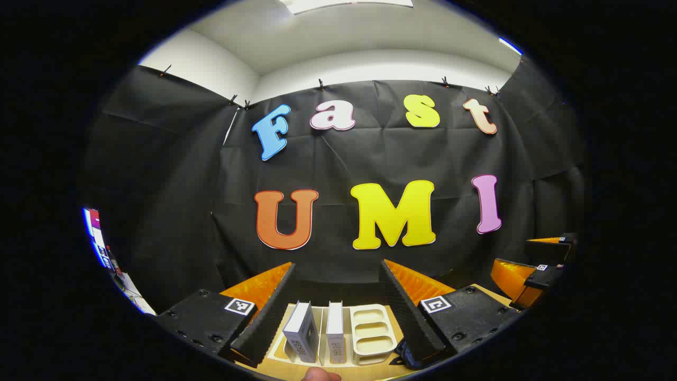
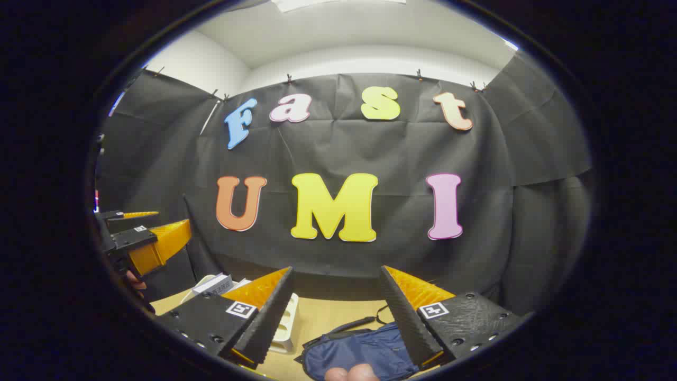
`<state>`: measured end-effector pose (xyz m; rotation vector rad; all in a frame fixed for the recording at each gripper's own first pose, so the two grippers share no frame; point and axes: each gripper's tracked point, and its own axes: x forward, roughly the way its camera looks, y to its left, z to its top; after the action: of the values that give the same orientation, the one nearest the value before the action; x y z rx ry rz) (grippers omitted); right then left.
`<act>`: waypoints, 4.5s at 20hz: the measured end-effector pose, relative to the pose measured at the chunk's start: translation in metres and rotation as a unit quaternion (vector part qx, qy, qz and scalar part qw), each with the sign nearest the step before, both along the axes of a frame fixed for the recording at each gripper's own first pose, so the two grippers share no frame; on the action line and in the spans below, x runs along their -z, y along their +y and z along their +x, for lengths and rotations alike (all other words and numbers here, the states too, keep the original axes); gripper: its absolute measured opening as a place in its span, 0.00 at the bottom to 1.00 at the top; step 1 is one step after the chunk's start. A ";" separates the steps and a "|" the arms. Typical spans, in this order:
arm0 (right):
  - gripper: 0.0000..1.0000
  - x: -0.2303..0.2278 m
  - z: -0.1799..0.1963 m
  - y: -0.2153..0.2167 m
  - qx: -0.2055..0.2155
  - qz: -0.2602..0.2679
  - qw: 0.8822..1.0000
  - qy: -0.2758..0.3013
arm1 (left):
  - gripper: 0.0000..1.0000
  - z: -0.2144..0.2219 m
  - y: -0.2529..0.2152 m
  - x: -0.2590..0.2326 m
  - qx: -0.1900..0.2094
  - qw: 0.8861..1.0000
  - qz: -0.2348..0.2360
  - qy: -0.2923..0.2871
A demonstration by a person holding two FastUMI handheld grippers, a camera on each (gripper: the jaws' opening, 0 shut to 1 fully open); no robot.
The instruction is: Open the schoolbag, grab two books from the bookshelf and put them into the schoolbag.
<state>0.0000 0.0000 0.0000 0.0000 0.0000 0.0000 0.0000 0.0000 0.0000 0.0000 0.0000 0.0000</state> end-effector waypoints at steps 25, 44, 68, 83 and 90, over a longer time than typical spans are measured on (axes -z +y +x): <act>0.95 0.000 0.003 -0.009 0.012 -0.001 1.000 0.003 | 0.98 0.006 -0.009 0.017 0.011 1.000 -0.002 0.018; 0.98 0.161 0.017 0.032 -0.032 -0.039 0.986 0.161 | 0.98 0.006 0.016 0.029 -0.005 1.000 0.004 0.022; 0.96 0.420 0.026 0.039 0.019 -0.084 0.912 0.401 | 0.98 -0.014 0.066 0.043 -0.044 0.998 0.025 0.043; 0.00 0.383 0.023 0.043 -0.041 -0.041 0.900 0.432 | 0.98 -0.003 0.070 0.051 -0.056 0.997 0.008 0.049; 0.00 0.305 0.024 0.023 -0.060 -0.037 0.919 0.388 | 0.98 0.017 0.067 0.061 -0.054 0.996 -0.001 0.070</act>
<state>0.0237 0.0229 -0.3051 -0.0763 0.7971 0.1239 0.0170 0.0672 -0.0605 -0.0014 0.1400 0.1077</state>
